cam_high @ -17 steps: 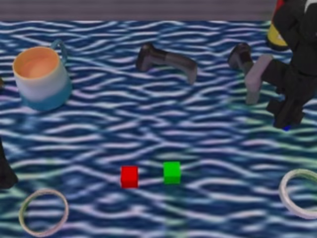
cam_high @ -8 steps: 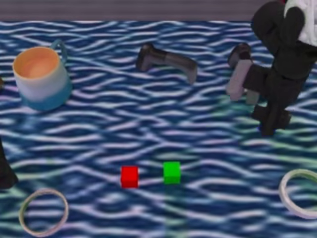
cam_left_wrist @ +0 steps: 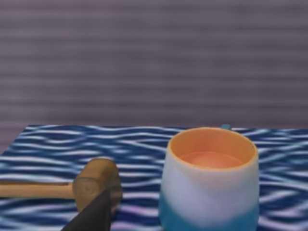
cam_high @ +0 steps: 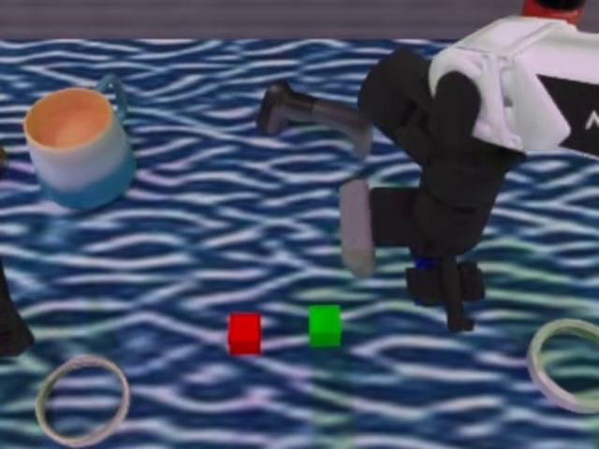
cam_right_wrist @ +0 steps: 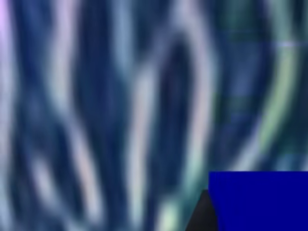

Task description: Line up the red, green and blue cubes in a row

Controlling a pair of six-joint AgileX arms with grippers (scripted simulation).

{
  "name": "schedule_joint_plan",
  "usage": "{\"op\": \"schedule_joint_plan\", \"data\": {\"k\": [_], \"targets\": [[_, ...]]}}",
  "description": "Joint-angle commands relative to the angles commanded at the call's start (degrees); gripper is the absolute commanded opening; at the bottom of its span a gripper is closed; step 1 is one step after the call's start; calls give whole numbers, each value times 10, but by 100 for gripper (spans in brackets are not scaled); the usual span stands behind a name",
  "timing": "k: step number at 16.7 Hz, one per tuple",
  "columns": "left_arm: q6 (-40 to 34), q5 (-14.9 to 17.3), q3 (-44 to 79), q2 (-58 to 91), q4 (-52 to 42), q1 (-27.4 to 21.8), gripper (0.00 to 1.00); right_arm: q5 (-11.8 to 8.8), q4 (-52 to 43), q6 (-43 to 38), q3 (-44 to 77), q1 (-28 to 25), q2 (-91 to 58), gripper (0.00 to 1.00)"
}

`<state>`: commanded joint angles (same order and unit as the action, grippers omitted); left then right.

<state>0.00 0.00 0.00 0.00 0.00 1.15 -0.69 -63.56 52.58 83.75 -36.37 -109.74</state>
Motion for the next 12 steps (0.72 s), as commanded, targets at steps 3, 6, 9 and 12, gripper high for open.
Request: {"op": "schedule_joint_plan", "data": {"k": [3, 6, 9, 12], "targets": [[0, 0, 0, 0, 0, 0, 100, 0, 0, 2, -1, -4, 2, 0], [0, 0, 0, 0, 0, 0, 100, 0, 10, 1, -7, -2, -4, 0], [0, 0, 0, 0, 0, 0, 100, 0, 67, -1, -43, -2, -20, 0], [0, 0, 0, 0, 0, 0, 100, 0, 132, 0, -87, -4, -41, 0]]}}
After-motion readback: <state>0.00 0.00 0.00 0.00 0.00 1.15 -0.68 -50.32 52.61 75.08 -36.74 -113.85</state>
